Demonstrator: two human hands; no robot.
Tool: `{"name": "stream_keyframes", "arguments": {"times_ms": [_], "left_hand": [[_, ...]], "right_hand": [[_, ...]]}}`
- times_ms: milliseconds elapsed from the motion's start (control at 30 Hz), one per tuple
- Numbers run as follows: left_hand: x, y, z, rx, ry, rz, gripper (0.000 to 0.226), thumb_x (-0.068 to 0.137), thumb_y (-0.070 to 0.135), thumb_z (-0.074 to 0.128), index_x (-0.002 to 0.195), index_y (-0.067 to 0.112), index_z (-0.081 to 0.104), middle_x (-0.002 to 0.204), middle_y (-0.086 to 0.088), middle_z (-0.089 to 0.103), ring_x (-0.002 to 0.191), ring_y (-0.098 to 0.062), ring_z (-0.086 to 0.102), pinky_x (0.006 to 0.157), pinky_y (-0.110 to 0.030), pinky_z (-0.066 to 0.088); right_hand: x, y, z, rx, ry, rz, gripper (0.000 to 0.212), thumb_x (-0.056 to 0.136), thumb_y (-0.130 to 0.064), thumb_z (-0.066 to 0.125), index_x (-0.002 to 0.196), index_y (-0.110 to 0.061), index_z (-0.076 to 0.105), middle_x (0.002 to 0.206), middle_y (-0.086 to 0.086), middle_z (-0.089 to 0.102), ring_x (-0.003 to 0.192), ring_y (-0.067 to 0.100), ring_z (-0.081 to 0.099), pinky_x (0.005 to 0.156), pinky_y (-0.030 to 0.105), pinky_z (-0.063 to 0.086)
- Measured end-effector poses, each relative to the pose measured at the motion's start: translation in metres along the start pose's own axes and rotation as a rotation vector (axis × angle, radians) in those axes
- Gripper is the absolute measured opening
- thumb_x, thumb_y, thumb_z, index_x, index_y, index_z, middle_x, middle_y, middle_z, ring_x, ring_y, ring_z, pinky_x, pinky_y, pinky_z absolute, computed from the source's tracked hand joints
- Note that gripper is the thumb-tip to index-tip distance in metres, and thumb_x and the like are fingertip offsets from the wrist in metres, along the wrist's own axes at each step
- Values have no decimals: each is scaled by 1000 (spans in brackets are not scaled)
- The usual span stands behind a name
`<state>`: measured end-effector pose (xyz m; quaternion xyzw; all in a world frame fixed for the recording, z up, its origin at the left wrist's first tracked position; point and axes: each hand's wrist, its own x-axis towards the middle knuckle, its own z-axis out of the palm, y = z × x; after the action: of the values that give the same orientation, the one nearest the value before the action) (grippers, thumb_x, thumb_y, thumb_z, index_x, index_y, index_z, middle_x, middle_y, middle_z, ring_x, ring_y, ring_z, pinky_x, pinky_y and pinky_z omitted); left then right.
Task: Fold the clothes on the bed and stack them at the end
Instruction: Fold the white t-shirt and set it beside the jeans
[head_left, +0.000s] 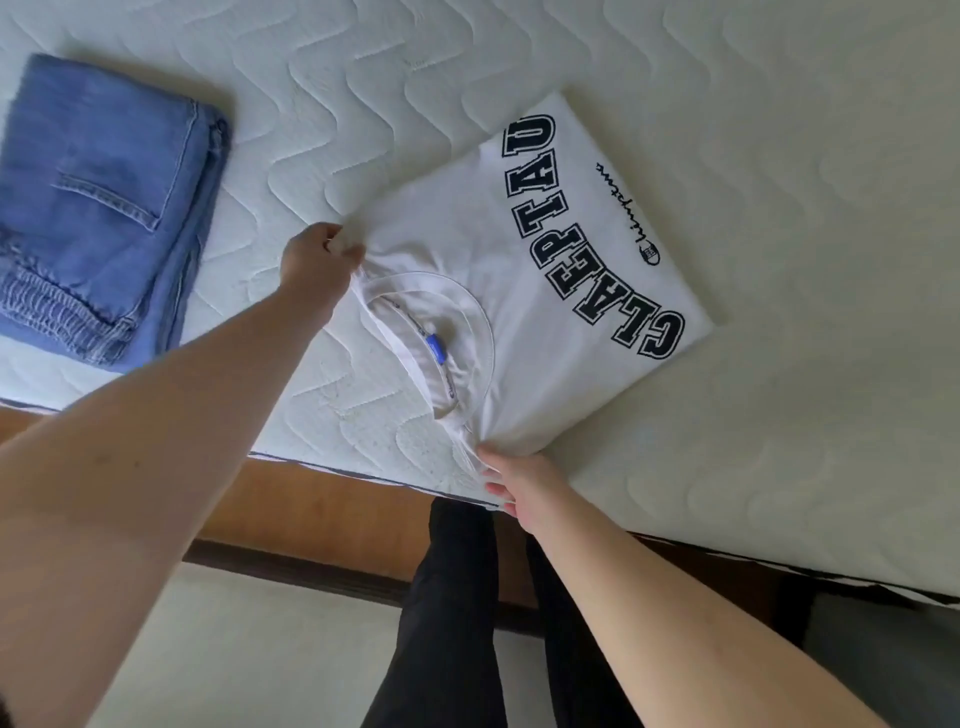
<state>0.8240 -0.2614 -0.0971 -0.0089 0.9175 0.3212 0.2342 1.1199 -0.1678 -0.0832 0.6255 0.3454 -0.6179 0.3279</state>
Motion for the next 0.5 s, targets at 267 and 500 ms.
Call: {"name": "stream_keyframes", "arguments": {"times_ms": [267,500], "left_hand": [[22,6,-6,-51,-61,-108,31,86,24,70,116,19,63,93,3,62,79,-17,58,60,-22,44],[-12,-27,-12,-166,-48,-240,15,91,20,53,83,24,64,87,-5,63,72,-24,55,61,-28,43]], "right_hand": [[0,-9,63,-103,-98,111,61,83,-74,53,85,-14,64,80,-8,70,75,10,59,86,35,47],[-13,-38,50,-747,-144,-79,70,93,-70,37,68,-14,71,53,-6,60,47,8,47,47,21,37]]}}
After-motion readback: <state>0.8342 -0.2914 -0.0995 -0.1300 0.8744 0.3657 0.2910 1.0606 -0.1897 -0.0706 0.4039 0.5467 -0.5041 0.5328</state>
